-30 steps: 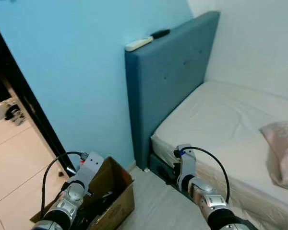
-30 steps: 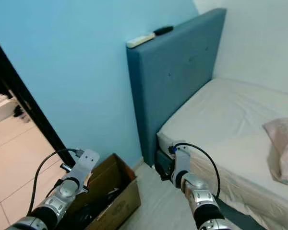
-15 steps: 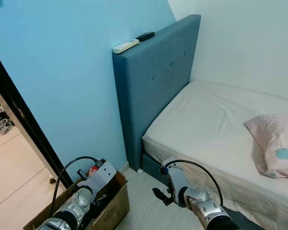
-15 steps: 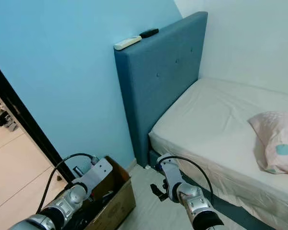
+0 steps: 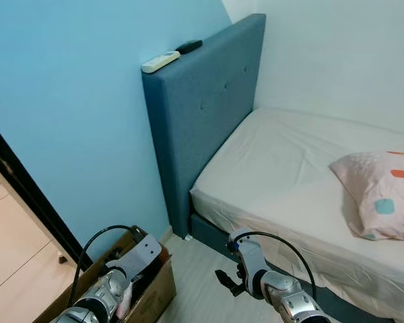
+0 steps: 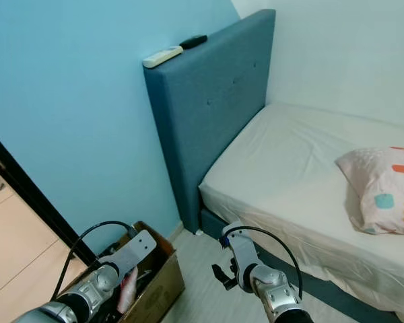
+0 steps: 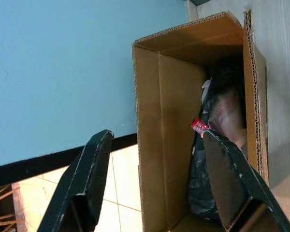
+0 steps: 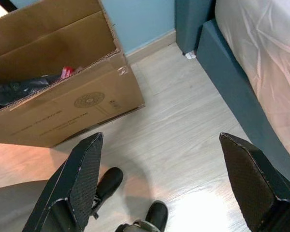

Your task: Clean up the room

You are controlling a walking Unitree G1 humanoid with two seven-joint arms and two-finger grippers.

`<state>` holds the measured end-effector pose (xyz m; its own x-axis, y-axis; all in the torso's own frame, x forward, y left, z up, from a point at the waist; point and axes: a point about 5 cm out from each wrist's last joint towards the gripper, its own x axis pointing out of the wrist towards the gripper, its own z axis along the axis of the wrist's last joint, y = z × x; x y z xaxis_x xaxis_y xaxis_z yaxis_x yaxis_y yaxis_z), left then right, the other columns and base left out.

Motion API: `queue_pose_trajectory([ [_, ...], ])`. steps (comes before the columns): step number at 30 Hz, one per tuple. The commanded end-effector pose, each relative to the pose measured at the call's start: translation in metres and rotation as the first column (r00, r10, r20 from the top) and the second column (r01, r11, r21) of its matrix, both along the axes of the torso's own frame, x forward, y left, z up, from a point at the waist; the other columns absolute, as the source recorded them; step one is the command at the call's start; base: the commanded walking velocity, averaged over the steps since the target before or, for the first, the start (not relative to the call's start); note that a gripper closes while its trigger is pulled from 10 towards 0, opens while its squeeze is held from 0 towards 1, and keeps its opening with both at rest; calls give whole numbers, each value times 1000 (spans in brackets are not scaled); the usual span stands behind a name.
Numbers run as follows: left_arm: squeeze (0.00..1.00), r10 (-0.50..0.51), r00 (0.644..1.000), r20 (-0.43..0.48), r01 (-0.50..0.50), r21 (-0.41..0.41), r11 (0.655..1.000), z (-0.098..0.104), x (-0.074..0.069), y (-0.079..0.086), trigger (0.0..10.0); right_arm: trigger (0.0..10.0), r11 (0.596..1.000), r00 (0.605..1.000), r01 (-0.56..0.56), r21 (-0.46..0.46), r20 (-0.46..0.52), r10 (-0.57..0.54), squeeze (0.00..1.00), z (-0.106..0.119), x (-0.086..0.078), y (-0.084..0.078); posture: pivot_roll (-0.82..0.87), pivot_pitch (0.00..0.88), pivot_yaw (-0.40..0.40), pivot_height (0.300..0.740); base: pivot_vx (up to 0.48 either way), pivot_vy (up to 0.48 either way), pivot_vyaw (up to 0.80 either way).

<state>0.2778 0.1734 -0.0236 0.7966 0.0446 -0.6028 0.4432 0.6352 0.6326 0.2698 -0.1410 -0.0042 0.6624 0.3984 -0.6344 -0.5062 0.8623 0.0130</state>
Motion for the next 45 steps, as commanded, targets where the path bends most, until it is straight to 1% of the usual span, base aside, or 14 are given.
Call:
queue_pose_trajectory([
  [1,1000,20,1000,-10,-20,34,999,-1,-2,11,10000,10000,1000,1000,-6,12,-5,6,0,0,-1,4,-238,108,20,740,0,0,0],
  [8,1000,96,995,34,-93,-70,993,5,4,11,10000,10000,1000,1000,-1,17,4,1,0,1,-1,5,-231,103,23,740,0,0,0],
  [9,1000,165,986,28,-156,-215,964,9,8,7,10000,10000,1000,1000,9,23,15,-9,0,2,1,5,-221,99,24,740,0,0,0],
  [10,1000,165,986,28,-156,-215,964,9,8,7,10000,10000,1000,1000,9,23,15,-9,0,2,1,5,-221,99,24,740,0,0,0],
  [11,1000,209,978,20,-192,-315,929,12,12,5,10000,10000,999,1000,17,27,21,-17,0,3,1,4,-221,99,24,740,0,0,0],
  [12,1000,209,978,20,-192,-315,929,12,12,5,10000,10000,999,1000,17,27,21,-17,0,3,1,4,-221,99,24,740,0,0,0],
  [13,0,275,961,-3,-231,-553,801,21,21,-6,10000,10000,997,997,64,45,34,-66,0,6,6,0,-177,85,23,740,0,0,0],
  [15,0,275,961,-3,-231,-553,801,21,21,-6,10000,10000,997,997,64,45,34,-66,0,6,6,0,-177,85,23,740,0,0,0],
  [16,0,313,950,-17,-196,-812,550,35,30,-21,10000,10000,989,990,130,68,47,-133,0,8,14,-6,-156,68,18,740,0,0,0],
  [18,0,313,950,-17,-196,-812,550,35,30,-21,10000,10000,989,990,130,68,47,-133,0,8,14,-6,-156,68,18,740,0,0,0],
  [19,0,314,949,-16,-174,-857,484,39,32,-26,10000,10000,987,988,145,72,51,-149,0,9,17,-7,-154,65,18,740,0,0,0],
  [29,0,209,978,-10,-101,-896,432,38,27,-48,10000,10000,982,983,173,72,54,-177,0,10,23,-9,-140,25,19,740,0,-197,0],
  [33,0,137,991,12,-44,-918,394,42,27,-63,10000,10000,961,963,263,88,41,-267,0,11,26,-17,-142,2,41,740,0,-480,0],
  [45,0,92,996,15,-17,-942,334,46,28,-65,10000,10000,953,957,286,96,19,-289,0,8,28,-16,-147,1,61,740,0,-480,-701],
])
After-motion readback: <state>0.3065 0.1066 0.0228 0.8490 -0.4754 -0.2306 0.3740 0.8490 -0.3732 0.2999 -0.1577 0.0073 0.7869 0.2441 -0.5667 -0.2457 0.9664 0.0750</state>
